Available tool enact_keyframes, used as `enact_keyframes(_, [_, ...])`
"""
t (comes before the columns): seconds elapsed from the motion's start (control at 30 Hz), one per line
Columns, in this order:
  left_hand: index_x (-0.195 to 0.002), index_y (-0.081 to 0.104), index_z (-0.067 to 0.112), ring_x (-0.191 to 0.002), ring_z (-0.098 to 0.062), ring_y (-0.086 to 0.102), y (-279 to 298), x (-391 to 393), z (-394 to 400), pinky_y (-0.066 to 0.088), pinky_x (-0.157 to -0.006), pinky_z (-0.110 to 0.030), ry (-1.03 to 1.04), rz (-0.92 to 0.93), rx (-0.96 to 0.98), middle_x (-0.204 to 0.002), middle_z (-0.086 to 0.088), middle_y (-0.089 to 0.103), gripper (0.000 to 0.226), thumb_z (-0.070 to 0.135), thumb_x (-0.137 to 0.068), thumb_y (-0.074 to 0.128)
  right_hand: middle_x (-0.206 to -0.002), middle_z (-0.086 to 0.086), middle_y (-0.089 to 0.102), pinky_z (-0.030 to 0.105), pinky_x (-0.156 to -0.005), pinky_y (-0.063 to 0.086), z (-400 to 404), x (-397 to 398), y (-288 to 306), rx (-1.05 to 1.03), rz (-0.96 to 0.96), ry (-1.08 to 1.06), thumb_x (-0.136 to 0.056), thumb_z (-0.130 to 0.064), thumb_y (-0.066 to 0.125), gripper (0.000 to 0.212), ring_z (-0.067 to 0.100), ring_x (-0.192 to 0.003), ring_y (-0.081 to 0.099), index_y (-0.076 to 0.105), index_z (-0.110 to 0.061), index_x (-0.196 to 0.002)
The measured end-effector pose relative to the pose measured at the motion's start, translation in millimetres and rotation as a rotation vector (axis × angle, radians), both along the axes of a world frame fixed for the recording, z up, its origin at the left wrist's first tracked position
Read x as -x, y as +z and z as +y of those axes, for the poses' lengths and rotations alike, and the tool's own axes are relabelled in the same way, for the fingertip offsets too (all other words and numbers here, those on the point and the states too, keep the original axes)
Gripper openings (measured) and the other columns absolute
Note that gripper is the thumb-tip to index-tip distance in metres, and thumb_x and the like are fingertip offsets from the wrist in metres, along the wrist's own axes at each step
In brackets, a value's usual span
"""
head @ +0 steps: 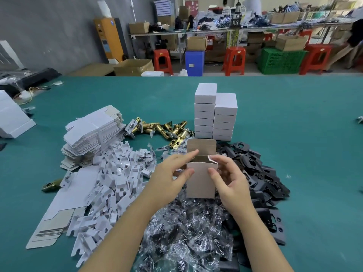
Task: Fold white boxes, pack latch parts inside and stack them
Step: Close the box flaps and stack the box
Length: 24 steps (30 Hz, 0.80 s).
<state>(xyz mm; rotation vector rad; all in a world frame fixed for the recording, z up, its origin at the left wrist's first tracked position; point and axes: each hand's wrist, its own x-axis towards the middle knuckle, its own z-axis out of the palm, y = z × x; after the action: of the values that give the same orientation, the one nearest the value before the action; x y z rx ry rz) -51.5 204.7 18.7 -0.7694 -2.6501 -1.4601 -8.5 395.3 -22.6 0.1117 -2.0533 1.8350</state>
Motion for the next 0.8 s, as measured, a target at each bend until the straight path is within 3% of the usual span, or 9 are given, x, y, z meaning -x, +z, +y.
enact_keyframes(0.1, [-0.139,0.056,0.051,-0.105,-0.001,0.059,1,-2,2,0.054,-0.086,-0.019,-0.008,-0.074,-0.040,-0.120,0.021,0.057,0.042,0.032,-0.102,0.060,-0.110,-0.019,0.068,0.017,-0.070,0.054,0,-1,2,0.020,-0.036,0.033,-0.096,-0.034,0.063,0.020,0.004,-0.093,0.065,0.066,-0.044,-0.114])
enact_keyframes(0.23, [-0.114,0.073,0.048,-0.102,0.000,0.062,8,-3,9,0.050,-0.089,-0.026,0.112,-0.144,-0.204,-0.111,0.027,0.060,0.027,0.042,-0.105,0.049,-0.106,-0.016,0.069,0.017,-0.063,0.053,-1,-2,4,0.068,-0.055,0.039,-0.099,-0.042,0.055,0.019,0.000,-0.087,0.064,0.068,-0.038,-0.111])
enact_keyframes(0.43, [-0.094,0.078,0.036,-0.089,-0.012,0.068,12,-1,15,0.059,-0.086,-0.042,0.166,-0.233,-0.362,-0.094,0.010,0.075,0.018,0.018,-0.094,0.071,-0.105,-0.015,0.070,0.015,-0.067,0.053,-3,-4,9,0.086,-0.040,0.040,-0.099,-0.037,0.054,0.017,0.001,-0.088,0.064,0.070,-0.043,-0.104])
enact_keyframes(0.6, [-0.106,0.059,0.031,-0.096,-0.015,0.068,11,2,19,0.059,-0.081,-0.036,0.223,-0.295,-0.500,-0.101,0.000,0.070,0.030,0.010,-0.091,0.074,-0.104,-0.014,0.071,0.017,-0.065,0.053,-4,-5,11,0.112,-0.043,0.043,-0.098,-0.034,0.055,0.018,0.000,-0.086,0.064,0.071,-0.041,-0.102])
enact_keyframes(0.7, [-0.118,0.063,0.039,-0.095,-0.011,0.072,16,1,19,0.057,-0.076,-0.023,0.131,-0.347,-0.468,-0.102,0.004,0.076,0.032,0.013,-0.100,0.063,-0.104,-0.013,0.072,0.017,-0.067,0.053,-3,-5,12,0.144,-0.040,0.042,-0.100,-0.036,0.058,0.016,0.001,-0.087,0.064,0.073,-0.042,-0.101])
enact_keyframes(0.8, [-0.114,0.071,0.037,-0.087,-0.006,0.070,19,1,18,0.054,-0.072,-0.018,0.058,-0.384,-0.429,-0.102,0.006,0.077,0.031,0.012,-0.104,0.056,-0.105,-0.011,0.074,0.018,-0.070,0.055,-3,-5,12,0.167,-0.032,0.030,-0.097,-0.035,0.058,0.019,0.003,-0.090,0.066,0.075,-0.041,-0.102])
